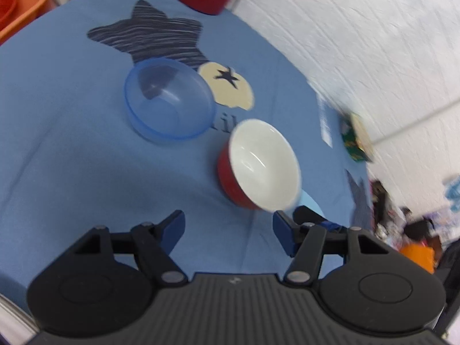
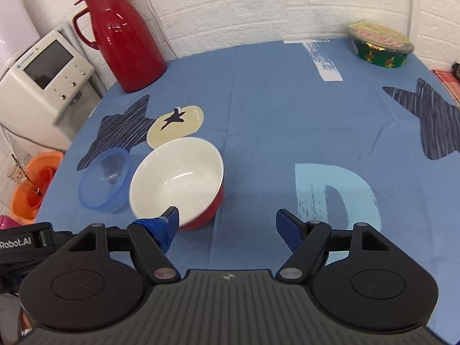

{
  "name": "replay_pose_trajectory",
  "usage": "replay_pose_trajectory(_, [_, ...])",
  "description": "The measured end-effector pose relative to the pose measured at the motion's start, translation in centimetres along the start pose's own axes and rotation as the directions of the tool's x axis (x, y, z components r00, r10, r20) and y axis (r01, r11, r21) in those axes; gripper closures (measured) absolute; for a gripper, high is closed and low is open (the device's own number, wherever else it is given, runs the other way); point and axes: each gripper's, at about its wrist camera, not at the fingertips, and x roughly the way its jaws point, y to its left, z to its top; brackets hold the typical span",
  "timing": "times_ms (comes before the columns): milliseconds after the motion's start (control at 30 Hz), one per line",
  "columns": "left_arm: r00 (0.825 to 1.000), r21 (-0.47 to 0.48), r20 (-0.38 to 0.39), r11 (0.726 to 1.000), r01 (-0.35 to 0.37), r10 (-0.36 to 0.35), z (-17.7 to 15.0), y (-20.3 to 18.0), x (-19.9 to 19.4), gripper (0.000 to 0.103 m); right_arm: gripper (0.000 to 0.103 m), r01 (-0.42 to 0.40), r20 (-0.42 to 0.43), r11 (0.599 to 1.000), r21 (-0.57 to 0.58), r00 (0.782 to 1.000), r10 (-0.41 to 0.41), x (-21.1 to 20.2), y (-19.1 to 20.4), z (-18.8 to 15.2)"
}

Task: Organize plates and bowls
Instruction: 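Release the steel bowl and reach the right tool to the red bowl's rim, then grip the red bowl with the right tool and lower it into the steel bowl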

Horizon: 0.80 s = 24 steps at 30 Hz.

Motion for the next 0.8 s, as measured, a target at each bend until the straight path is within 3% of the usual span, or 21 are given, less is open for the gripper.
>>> replay_pose_trajectory(200, [0.998, -0.071, -0.007, 0.995, -0.064, 0.064, 1.1, -0.1, 3.1, 0.041, 0.042, 0.046, -0.007, 0.997, -0.066, 0.999, -0.047, 3.5, 0.8, 2.4])
replay_pose_trajectory(467, [0.995, -0.076, 0.023, 0.992, -0.099, 0.101, 1.1, -0.2, 5.0, 0.041, 0.042, 0.09, -0.058, 0.98, -0.177, 0.993, -0.101, 7.4, 1.6, 2.3])
replay_pose_trajectory(800, [0.992, -0.05, 0.048, 0.992, -0.114, 0.116, 0.8, -0.6, 5.1, 0.041, 0.036, 0.056, -0.006, 0.977, -0.207, 0.998, -0.059, 7.7, 1.2, 1.4])
